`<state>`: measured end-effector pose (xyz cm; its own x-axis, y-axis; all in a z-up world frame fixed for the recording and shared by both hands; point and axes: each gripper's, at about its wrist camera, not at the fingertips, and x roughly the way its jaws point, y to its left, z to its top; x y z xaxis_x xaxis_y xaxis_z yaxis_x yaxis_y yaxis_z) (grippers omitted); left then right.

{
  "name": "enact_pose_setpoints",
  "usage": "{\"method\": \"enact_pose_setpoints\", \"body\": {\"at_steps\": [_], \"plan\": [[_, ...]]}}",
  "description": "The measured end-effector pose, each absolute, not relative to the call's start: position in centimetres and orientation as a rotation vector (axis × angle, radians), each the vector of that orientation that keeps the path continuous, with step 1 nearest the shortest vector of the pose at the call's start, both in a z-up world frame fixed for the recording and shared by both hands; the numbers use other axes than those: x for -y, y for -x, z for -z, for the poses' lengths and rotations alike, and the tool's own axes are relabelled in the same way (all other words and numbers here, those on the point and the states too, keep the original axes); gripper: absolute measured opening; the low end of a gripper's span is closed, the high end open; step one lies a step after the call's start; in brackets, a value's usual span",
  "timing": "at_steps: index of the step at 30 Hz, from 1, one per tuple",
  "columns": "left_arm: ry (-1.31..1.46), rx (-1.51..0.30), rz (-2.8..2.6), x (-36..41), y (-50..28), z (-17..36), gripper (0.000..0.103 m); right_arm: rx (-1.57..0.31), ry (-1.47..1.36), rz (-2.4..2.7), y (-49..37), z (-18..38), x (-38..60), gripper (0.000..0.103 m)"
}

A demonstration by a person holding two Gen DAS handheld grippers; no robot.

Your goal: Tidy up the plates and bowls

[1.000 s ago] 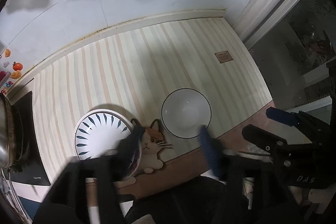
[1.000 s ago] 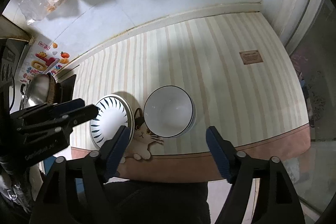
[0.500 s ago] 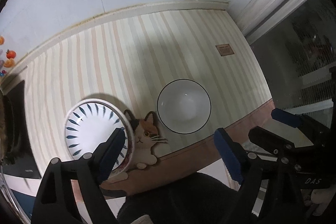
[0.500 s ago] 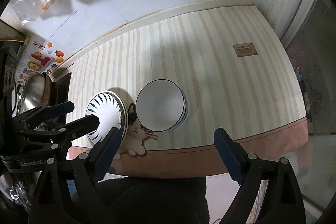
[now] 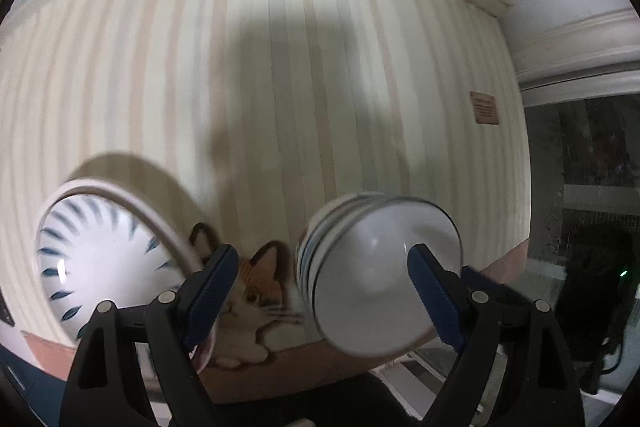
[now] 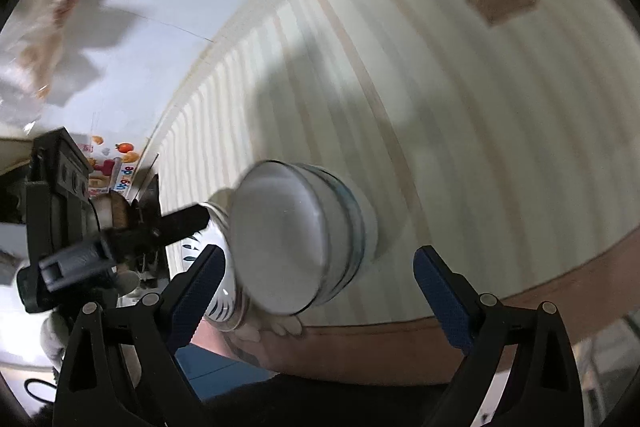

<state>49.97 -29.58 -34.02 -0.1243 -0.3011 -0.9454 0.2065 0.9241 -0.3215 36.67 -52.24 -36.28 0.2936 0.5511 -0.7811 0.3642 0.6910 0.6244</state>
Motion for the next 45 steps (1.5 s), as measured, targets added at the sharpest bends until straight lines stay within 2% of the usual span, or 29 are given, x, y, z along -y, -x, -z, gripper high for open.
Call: {"method": "enact_pose_setpoints", "body": {"at_steps": [7, 10, 12, 13, 18, 21, 37, 45], "plan": [[0.107, -1.761, 0.495, 31.3, -50.9, 38.8, 0.083, -1.363, -0.961, -0.26, -38.4, 42.2, 51.1, 0.097], [0.114, -1.788, 0.528, 31.7, -50.8, 39.8, 0.078, -1.37, -0.96, -0.295, -39.1, 43.4, 50.6, 0.097], [0.138, -1.796, 0.563, 31.9, -50.6, 40.4, 0.068, -1.371, -0.968, -0.309, -39.4, 44.1, 50.3, 0.096], [0.134, -1.793, 0.566, 31.9, -50.5, 40.5, 0.067, -1.375, -0.969, -0.315, -39.5, 44.3, 50.2, 0.094], [0.103, -1.74, 0.576, 31.5, -49.9, 40.1, 0.058, -1.404, -0.932, -0.289, -40.1, 45.3, 49.6, 0.066], [0.098, -1.721, 0.576, 31.2, -49.7, 40.0, 0.056, -1.406, -0.892, -0.294, -40.3, 45.2, 49.3, 0.063], [0.087, -1.717, 0.491, 30.2, -49.2, 37.7, 0.056, -1.446, -0.883, -0.336, -42.9, 44.2, 47.5, 0.063], [0.128, -1.682, 0.456, 26.7, -49.7, 34.3, 0.056, -1.455, -0.819, -0.407, -44.1, 40.6, 44.4, 0.063]]}}
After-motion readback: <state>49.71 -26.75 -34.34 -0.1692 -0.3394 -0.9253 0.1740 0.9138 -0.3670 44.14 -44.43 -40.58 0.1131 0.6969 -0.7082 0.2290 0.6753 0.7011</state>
